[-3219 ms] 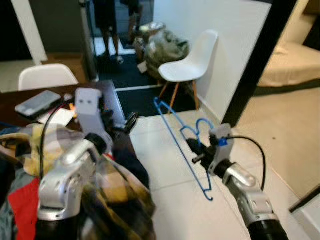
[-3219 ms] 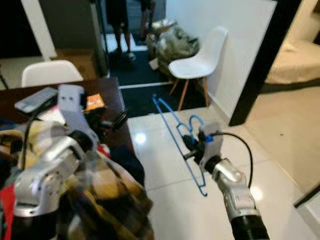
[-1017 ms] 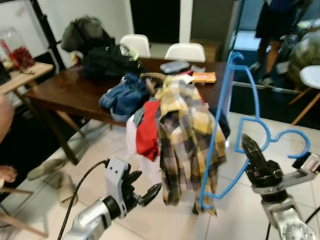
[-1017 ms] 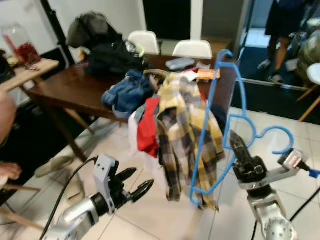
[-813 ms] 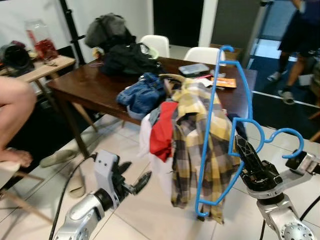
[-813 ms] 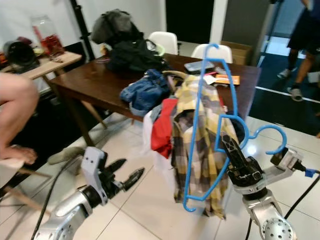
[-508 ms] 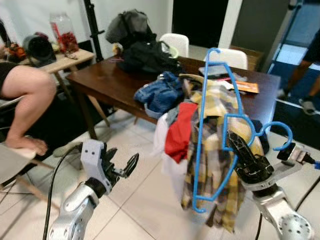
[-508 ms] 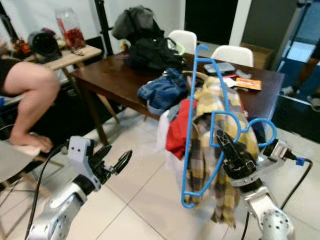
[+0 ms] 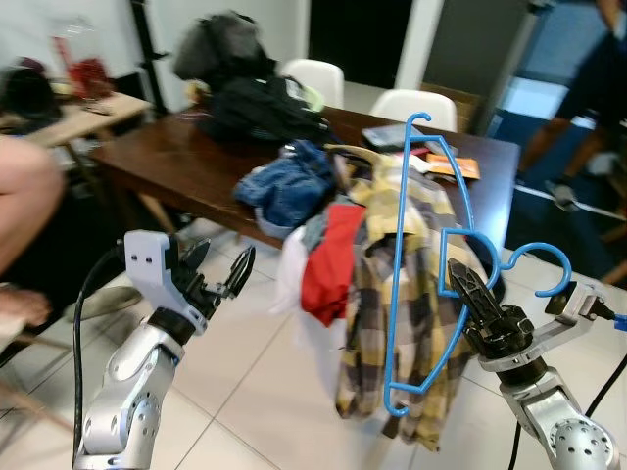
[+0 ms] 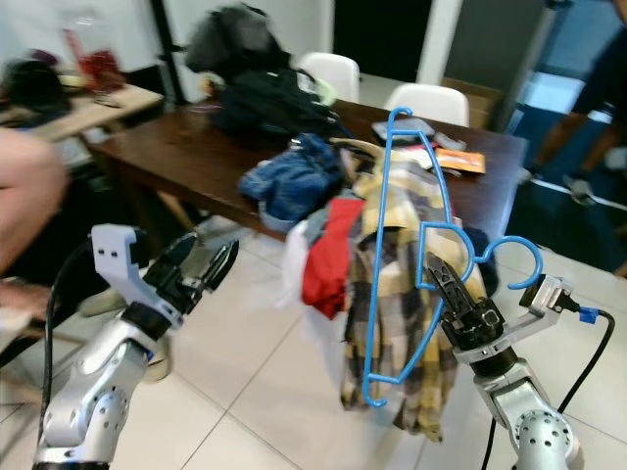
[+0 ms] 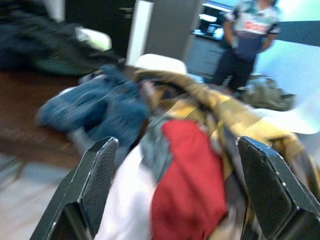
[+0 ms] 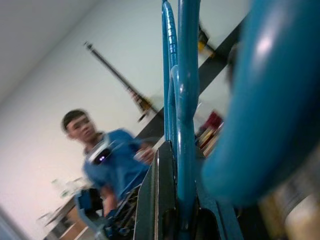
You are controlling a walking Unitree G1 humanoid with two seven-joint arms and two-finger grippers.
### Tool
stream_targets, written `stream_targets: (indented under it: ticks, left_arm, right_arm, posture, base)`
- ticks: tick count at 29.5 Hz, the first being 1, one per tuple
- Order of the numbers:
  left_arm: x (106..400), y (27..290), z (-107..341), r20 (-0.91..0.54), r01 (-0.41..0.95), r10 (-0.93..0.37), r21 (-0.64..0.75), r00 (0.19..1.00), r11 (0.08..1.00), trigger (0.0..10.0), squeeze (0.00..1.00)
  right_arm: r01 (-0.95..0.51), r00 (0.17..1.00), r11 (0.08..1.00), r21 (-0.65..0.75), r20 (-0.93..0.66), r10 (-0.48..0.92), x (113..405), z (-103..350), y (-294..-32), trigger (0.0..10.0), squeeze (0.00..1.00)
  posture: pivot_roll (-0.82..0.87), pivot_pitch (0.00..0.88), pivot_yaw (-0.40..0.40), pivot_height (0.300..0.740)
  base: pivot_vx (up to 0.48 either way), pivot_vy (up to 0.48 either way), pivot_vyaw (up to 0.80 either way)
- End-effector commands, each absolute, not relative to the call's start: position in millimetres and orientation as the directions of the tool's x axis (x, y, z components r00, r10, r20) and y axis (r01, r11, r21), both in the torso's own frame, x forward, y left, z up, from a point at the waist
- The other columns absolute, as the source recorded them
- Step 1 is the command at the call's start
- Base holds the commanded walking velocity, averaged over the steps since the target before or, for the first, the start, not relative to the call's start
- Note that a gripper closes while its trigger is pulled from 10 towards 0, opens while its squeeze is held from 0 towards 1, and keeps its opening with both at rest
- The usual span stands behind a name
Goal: Hang hanger
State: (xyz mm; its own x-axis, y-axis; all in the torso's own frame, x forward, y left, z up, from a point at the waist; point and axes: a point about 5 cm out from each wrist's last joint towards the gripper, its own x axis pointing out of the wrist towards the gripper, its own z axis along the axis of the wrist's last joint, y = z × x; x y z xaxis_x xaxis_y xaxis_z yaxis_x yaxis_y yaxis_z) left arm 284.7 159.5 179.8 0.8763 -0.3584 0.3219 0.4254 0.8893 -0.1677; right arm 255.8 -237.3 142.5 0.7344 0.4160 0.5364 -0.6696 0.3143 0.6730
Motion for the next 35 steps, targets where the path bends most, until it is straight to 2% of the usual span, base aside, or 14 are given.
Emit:
stream_targets:
  ticks: [1,18,20,22,24,28,30,35]
  left_arm:
    - [283.6,165.9,191.0,0.353,0.412,-0.340,-0.151,0.872,0.899,10.0,0.00]
    - [286.3,159.6,218.4,0.424,0.421,-0.340,-0.111,0.839,0.900,10.0,0.00]
    - [284.2,155.1,231.1,0.448,0.450,-0.366,-0.094,0.816,0.888,10.0,0.00]
    - [283.4,153.3,235.4,0.454,0.460,-0.375,-0.090,0.809,0.884,10.0,0.00]
    - [283.8,148.5,240.3,0.436,0.473,-0.386,-0.105,0.813,0.875,10.0,0.00]
    - [285.1,147.3,241.6,0.425,0.468,-0.384,-0.111,0.820,0.877,10.0,0.00]
    - [287.4,148.7,244.8,0.427,0.456,-0.364,-0.134,0.828,0.880,10.0,0.00]
    - [289.9,151.5,243.1,0.409,0.438,-0.349,-0.148,0.843,0.887,10.0,0.00]
  right_arm:
    - [-0.683,0.723,0.315,0.659,0.546,0.423,259.6,146.6,-234.9,10.0,0.00]
    - [-0.697,0.715,0.372,0.614,0.553,0.428,261.8,152.9,-235.4,10.0,0.00]
    - [-0.727,0.684,0.422,0.542,0.629,0.370,262.4,179.6,-252.0,10.0,0.00]
    - [-0.734,0.671,0.441,0.516,0.649,0.358,262.4,189.1,-257.2,10.0,0.00]
    - [-0.736,0.658,0.495,0.462,0.661,0.361,263.9,206.1,-265.5,10.0,0.00]
    - [-0.732,0.656,0.515,0.446,0.664,0.358,264.8,211.8,-268.6,10.0,0.00]
    - [-0.724,0.651,0.558,0.406,0.670,0.357,267.4,226.5,-271.7,10.0,0.00]
    - [-0.706,0.660,0.602,0.372,0.655,0.368,274.6,239.7,-260.9,10.0,0.00]
  posture:
    - [-0.02,0.000,-0.023,0.740]
    - [-0.01,0.000,-0.027,0.740]
    - [0.00,0.000,-0.029,0.740]
    - [0.00,0.000,-0.029,0.740]
    - [0.00,0.000,-0.029,0.740]
    - [0.00,0.000,-0.030,0.740]
    - [-0.01,0.000,-0.030,0.740]
    - [0.00,0.000,-0.028,0.740]
  base:
    - [0.480,0.000,0.00]
    - [0.480,0.000,0.00]
    - [0.465,0.000,0.00]
    - [0.450,0.000,0.00]
    - [0.000,0.000,0.00]
    - [0.000,0.000,0.00]
    - [0.000,0.000,0.00]
    - [0.000,0.096,0.00]
